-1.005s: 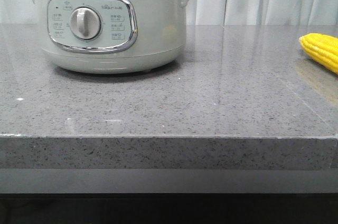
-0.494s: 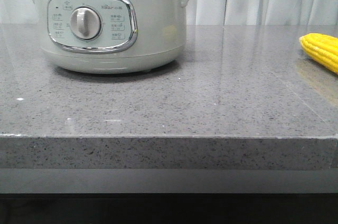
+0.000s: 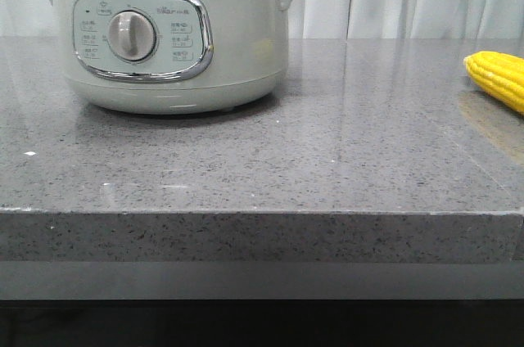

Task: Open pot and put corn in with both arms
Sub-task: 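Reach the left gripper to the glass lid knob and grasp it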

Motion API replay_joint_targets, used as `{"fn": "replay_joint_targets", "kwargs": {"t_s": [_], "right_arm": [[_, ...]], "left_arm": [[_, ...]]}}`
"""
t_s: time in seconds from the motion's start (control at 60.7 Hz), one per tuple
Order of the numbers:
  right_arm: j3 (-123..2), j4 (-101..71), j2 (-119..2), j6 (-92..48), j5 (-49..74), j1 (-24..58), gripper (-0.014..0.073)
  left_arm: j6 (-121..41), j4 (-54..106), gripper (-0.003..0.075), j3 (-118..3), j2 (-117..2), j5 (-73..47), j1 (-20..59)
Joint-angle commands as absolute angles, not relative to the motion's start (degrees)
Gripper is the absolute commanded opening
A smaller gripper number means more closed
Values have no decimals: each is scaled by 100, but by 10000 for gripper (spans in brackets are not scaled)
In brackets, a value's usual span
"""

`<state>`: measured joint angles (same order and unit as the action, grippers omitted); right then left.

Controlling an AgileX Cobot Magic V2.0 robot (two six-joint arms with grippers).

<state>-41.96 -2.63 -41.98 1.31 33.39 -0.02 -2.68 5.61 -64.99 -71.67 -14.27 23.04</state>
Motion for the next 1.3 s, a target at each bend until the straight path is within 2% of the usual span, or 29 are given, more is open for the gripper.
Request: {"fn": "replay_joint_targets", "kwargs": {"t_s": [0.0, 0.494, 1.054, 1.12, 1.285], "right_arm": [[-4389, -220, -4207, 113, 2957, -31, 601], [-4389, -220, -4207, 113, 2939, -31, 601], [-4389, -220, -4207, 113, 2940, -31, 601], [-4389, -220, -4207, 113, 2953, -31, 601], [-4389, -220, -4207, 113, 2964, -31, 601]], "left_arm": [[-205, 689, 531, -7106, -7450, -916, 2396], [-205, 1120, 531, -8825, -9142, -903, 2419], [-205, 1258, 529, -8988, -9694, -951, 2419], [-205, 1258, 500, -8988, -9703, -951, 2419], [-205, 1258, 360, -8988, -9703, -951, 2419]]}}
